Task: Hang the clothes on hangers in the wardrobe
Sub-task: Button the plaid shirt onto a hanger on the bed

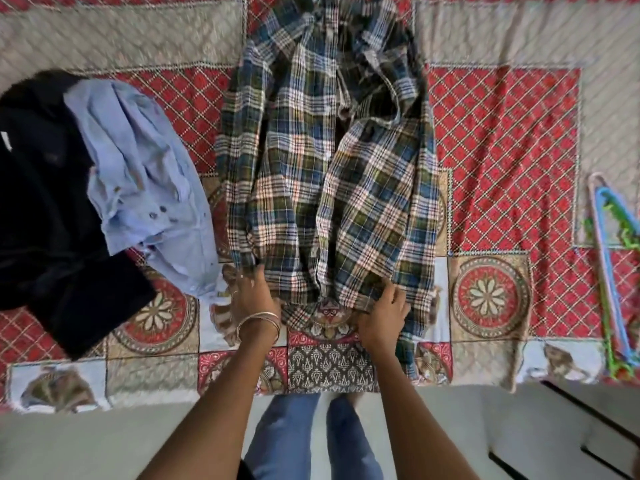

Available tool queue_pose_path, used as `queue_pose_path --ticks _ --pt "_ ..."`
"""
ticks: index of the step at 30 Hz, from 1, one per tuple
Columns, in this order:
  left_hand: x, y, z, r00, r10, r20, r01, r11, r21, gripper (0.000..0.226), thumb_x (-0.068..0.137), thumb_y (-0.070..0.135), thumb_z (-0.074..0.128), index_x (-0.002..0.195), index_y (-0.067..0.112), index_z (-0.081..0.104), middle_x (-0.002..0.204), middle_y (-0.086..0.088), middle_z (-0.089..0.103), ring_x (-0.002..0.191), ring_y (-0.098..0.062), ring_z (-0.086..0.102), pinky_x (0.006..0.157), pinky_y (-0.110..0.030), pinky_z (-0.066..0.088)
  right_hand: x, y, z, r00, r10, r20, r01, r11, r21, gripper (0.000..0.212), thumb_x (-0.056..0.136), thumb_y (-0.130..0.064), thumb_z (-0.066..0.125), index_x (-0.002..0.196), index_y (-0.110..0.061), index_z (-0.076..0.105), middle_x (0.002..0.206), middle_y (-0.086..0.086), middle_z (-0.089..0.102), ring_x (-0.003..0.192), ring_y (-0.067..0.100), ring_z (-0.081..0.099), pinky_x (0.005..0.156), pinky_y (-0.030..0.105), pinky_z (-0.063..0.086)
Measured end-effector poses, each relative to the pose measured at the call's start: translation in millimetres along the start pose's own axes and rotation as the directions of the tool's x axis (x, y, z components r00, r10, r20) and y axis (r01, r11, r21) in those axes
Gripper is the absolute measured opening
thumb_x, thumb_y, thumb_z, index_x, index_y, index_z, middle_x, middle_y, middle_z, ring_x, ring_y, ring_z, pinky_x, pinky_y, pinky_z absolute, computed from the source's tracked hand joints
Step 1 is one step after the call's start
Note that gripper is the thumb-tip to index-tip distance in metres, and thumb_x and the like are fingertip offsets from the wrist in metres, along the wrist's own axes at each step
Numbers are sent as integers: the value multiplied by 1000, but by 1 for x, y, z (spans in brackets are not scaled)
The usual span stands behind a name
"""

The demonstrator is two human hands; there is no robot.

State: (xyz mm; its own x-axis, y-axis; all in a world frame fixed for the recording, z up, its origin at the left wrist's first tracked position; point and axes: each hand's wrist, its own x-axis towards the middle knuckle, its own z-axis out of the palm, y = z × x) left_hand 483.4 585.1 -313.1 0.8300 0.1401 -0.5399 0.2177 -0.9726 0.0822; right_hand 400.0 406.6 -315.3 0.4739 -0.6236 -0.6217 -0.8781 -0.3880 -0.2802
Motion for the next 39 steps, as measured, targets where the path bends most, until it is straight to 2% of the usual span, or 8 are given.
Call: queue_pose_path --ticks 3,7,9,14,19,24,29,39 --pt "11 8 3 986 -131 -103 81 917 -390 27 87 11 61 112 9 68 108 -21 63 101 -36 56 77 -36 43 1 -5 -3 985 115 -127 -50 901 430 30 89 5 54 111 -13 63 123 14 55 110 27 50 85 33 46" --pt "20 35 -40 913 -392 117 314 489 -814 30 100 20 37 119 16 60 119 -13 57 116 -27 53 74 -28 44 8 -26 -27 947 260 189 -218 90 972 28 97 -2 43 118 -12 58 112 5 64 92 17 59 74 31 55" --pt "34 40 -53 843 -478 246 437 344 -831 45 105 26 21 140 6 41 143 -17 43 131 -30 43 70 -25 49 13 -36 -43 942 241 234 -236 -22 972 48 88 4 43 134 -11 46 130 10 56 110 25 56 87 37 54" --pt "49 46 -92 990 -133 -55 33 578 -815 22 95 18 54 112 8 62 105 -10 65 92 -21 60 82 -25 50 11 -54 -95 985 134 108 -123 108 987 27 98 -1 40 123 -8 46 106 8 62 90 22 61 62 32 59" --pt "29 -5 -82 970 -235 -58 182 864 -469 29 94 12 51 120 1 57 110 -28 61 102 -43 57 76 -42 42 9 8 -115 951 -120 -284 134 991 31 20 84 6 57 103 0 60 89 19 67 69 23 50 47 24 31" --pt "15 -27 -61 872 -457 176 431 546 -719 30 95 8 48 119 -8 57 117 -31 58 111 -46 53 85 -45 42 18 41 -110 957 -79 -281 -66 879 -473 40 86 1 54 126 0 48 122 31 55 109 41 52 84 48 48" --pt "-8 5 -47 820 -134 557 548 -96 -831 34 88 30 61 115 10 59 119 -13 64 109 -35 60 73 -48 56 -12 -2 -67 959 -249 137 278 720 -636 76 87 5 46 151 -19 12 158 23 0 145 45 -2 112 61 1" --pt "22 34 -88 937 38 347 333 -399 -854 31 97 37 45 109 14 60 100 -5 66 89 -20 62 58 -26 54 7 -34 31 853 -458 252 521 775 -357 41 93 -30 60 133 -36 52 147 2 42 137 29 28 110 58 24"
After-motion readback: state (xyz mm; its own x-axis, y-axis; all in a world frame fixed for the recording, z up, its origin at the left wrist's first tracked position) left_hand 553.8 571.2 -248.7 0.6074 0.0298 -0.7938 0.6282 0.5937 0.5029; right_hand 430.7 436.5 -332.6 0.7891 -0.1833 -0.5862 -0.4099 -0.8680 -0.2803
